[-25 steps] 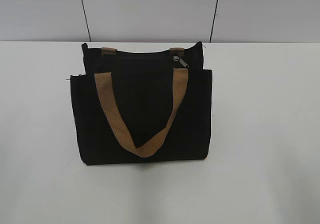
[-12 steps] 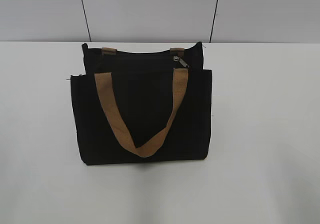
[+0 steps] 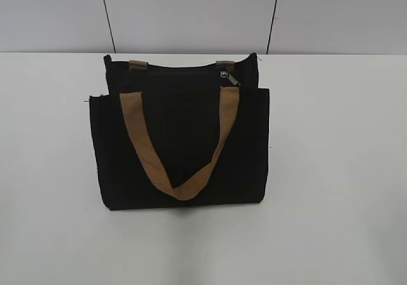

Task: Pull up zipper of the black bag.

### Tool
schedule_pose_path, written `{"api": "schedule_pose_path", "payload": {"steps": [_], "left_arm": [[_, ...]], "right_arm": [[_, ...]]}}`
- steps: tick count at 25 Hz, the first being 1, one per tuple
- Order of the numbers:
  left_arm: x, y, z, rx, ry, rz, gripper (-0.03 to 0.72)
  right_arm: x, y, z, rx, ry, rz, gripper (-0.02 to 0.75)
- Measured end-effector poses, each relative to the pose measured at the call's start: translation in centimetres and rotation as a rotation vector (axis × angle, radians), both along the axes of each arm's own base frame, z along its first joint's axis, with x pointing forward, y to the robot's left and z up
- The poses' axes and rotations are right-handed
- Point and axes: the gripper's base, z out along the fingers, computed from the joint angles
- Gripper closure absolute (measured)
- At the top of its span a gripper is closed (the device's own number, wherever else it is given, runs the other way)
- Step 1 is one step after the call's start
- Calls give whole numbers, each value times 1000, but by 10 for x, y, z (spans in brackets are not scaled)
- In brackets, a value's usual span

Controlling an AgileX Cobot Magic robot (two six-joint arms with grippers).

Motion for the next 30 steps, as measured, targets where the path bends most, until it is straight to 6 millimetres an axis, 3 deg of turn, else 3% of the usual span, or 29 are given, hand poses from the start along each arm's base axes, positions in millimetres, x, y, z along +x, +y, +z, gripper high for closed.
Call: {"api": "schedule_pose_path", "payload": {"steps": [4,9,30], "left_arm": [[-12,2,1,-5,-69,139,203],[-24,1,0,-7,-139,190,209],[-21,0,-12,-11,-73,187,230]], "right_arm": [[-17,-2,1,10,-122,-103,142],[-19,-1,0,17,-137,-134,142],[-19,0,1,28,-137,-128,142]]}}
